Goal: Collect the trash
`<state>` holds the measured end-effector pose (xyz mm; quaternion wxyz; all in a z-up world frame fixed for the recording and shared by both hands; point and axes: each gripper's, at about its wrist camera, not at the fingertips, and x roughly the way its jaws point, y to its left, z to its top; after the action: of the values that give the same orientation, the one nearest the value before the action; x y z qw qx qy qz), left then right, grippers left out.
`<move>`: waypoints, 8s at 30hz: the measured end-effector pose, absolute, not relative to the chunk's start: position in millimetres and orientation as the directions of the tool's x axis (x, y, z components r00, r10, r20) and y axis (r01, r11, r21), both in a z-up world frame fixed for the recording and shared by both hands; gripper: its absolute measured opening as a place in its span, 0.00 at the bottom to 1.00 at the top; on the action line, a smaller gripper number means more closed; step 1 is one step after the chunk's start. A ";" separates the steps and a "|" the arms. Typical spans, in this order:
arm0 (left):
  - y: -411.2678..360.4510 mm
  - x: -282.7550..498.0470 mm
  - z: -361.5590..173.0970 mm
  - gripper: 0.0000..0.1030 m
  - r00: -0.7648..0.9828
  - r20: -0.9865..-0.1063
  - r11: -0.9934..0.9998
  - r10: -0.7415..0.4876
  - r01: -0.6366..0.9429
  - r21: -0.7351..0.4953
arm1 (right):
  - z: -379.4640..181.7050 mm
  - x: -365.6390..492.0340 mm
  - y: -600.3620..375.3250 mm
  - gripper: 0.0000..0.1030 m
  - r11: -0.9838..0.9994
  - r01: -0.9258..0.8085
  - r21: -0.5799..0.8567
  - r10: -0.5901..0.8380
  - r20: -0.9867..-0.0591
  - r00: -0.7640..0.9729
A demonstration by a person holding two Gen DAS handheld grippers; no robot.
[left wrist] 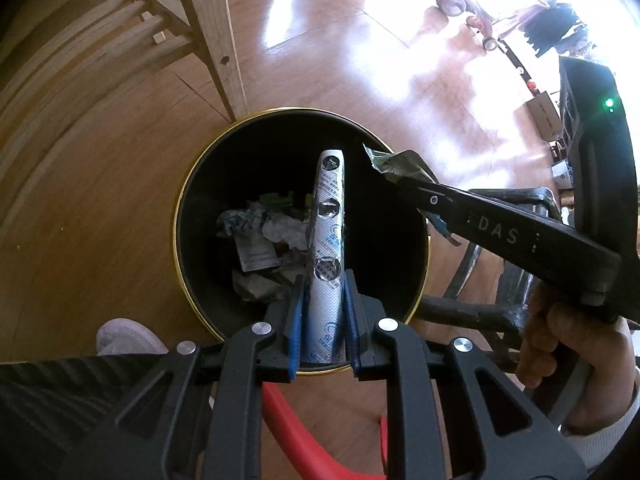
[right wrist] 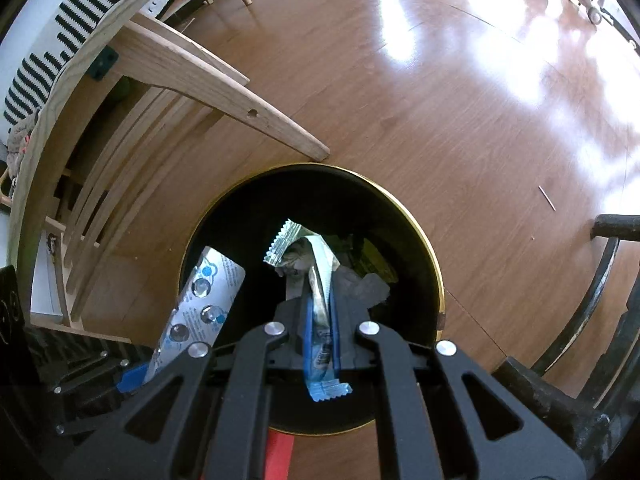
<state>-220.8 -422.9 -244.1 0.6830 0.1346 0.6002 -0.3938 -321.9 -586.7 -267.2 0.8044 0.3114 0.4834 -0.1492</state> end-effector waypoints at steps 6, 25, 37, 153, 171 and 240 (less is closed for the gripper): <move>-422.7 -226.9 -245.7 0.96 -0.030 -0.934 0.658 -0.356 0.701 -0.274 | -254.2 -326.0 -602.1 0.83 0.720 0.554 0.418 0.102 -0.853 0.511; -264.6 -125.3 -54.0 0.94 0.446 -0.793 0.853 -0.414 0.494 -0.168 | -105.6 -257.8 -538.1 0.94 0.878 0.386 0.283 -0.073 -0.719 0.692; -79.1 6.3 -53.2 0.94 0.510 -0.849 0.976 -0.136 0.216 -0.026 | -78.3 -76.5 -354.5 0.94 0.988 0.004 0.154 0.112 -0.735 0.669; -421.2 -222.3 -225.1 0.12 -0.158 -0.871 0.580 -0.466 0.688 -0.435 | -236.0 -325.2 -587.2 0.11 0.772 0.472 0.425 0.140 -0.839 0.526; -416.2 -219.9 -215.0 0.94 -0.117 -0.879 0.611 -0.463 0.676 -0.412 | -204.5 -338.2 -611.8 0.93 0.740 0.525 0.420 0.021 -0.795 0.606; -78.6 16.6 -59.4 0.94 0.666 -0.716 0.976 0.211 -0.112 0.184 | -57.4 -17.1 -297.8 0.93 0.990 0.003 0.140 0.088 -0.636 0.767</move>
<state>16.6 -78.6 -59.4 0.9105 0.0624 0.3991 0.0887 -17.1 -297.8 -57.4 0.9376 0.0666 0.3406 0.0228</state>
